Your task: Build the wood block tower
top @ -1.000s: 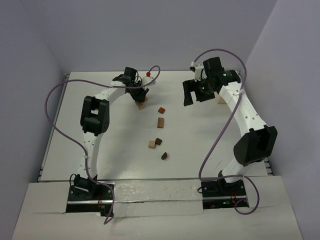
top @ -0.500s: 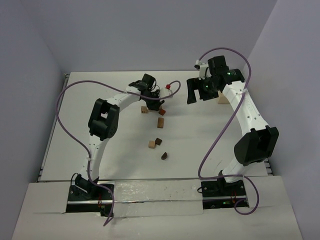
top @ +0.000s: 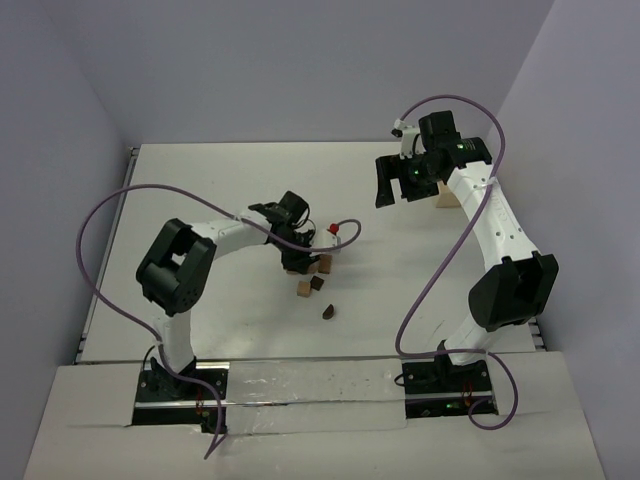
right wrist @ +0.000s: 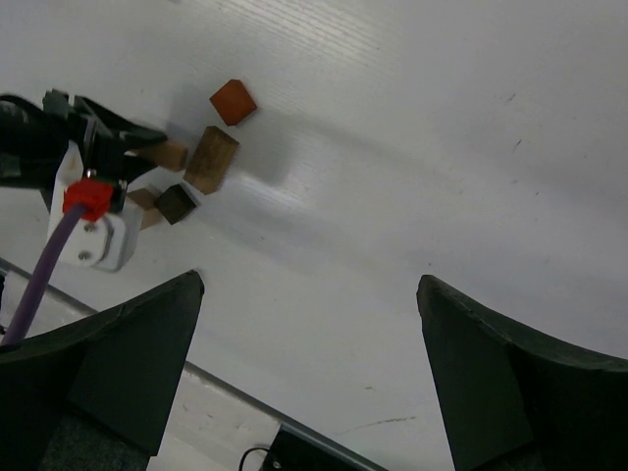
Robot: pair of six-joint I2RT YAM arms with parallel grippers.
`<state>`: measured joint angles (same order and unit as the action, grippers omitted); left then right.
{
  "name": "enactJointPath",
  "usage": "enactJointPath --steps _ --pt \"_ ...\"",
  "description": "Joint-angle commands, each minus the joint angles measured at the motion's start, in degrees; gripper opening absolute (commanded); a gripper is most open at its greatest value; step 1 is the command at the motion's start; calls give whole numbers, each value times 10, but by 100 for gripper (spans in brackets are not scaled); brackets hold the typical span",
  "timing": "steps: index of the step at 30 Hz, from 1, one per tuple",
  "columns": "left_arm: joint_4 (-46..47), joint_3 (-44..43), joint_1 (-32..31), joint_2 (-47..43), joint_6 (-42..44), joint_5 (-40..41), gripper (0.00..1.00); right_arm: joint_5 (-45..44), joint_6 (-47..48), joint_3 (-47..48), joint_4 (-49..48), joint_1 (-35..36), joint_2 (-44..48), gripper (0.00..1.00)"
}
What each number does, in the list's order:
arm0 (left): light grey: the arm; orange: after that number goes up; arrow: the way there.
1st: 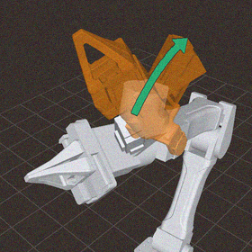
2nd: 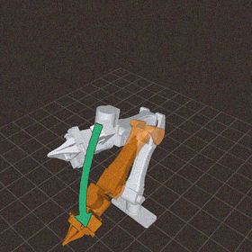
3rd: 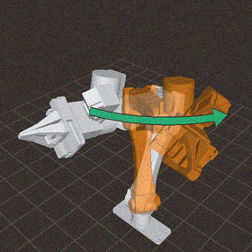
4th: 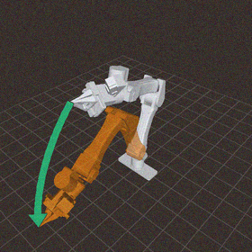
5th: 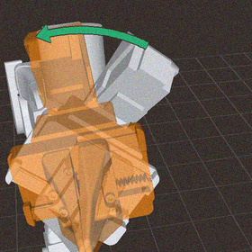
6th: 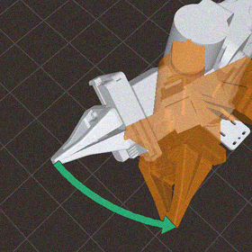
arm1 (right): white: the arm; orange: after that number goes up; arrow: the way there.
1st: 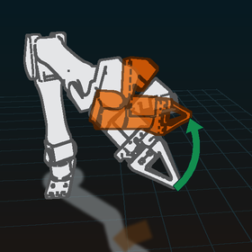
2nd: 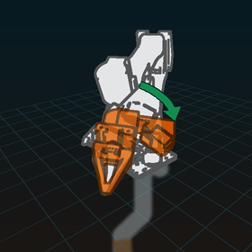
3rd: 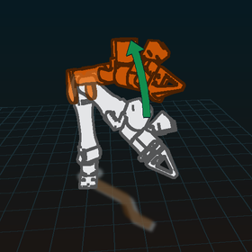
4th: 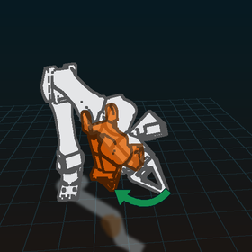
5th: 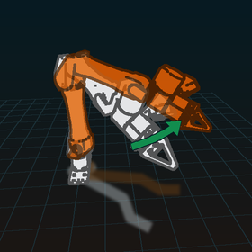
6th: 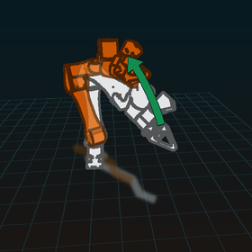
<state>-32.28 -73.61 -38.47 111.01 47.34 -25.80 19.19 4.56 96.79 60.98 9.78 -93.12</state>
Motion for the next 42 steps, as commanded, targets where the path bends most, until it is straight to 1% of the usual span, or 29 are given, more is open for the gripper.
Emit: enactJointPath --steps 1,4,6,8,10,11,15,16,20,22,26,29,32,34,35,38,42 --pt "39 31 -18 -55 -22 -21 0 10 6 21 2 -4 22 97" --pt "33 28 -16 -72 -27 -17 0 11 6 20 2 -4 22 97" --pt "23 -5 5 -81 -25 -16 0 13 6 16 1 -5 22 97" --pt "-10 -46 27 -76 -24 -25 0 16 7 16 1 -4 22 97" --pt "-41 -122 69 -55 -18 -35 0 17 7 16 0 -4 20 97" --pt "-48 -146 82 -46 -15 -36 0 18 7 16 1 -4 20 97" --pt "-66 -248 138 19 12 -10 0 21 8 15 0 -4 19 97" --pt "-73 -283 153 49 20 -2 0 22 8 15 0 -5 18 97" --pt "-96 -363 176 131 34 5 0 22 8 14 -1 -4 16 97" --pt "-88 -379 180 157 36 13 0 22 9 15 0 -4 17 97" --pt "-70 -390 180 186 26 19 0 21 9 16 2 -4 18 97" --pt "-84 -410 179 210 20 11 0 21 10 16 3 -4 19 97" --pt "-95 -400 176 212 24 4 0 23 10 16 4 -4 19 97" --pt "-95 -357 163 187 39 1 0 24 10 16 5 -4 20 97" --pt "-93 -353 163 184 39 1 0 25 10 16 5 -4 20 97" --pt "-60 -265 145 130 48 -8 0 30 11 12 5 -4 22 97" --pt "-29 -193 116 84 46 -2 0 32 11 9 5 -4 22 97"
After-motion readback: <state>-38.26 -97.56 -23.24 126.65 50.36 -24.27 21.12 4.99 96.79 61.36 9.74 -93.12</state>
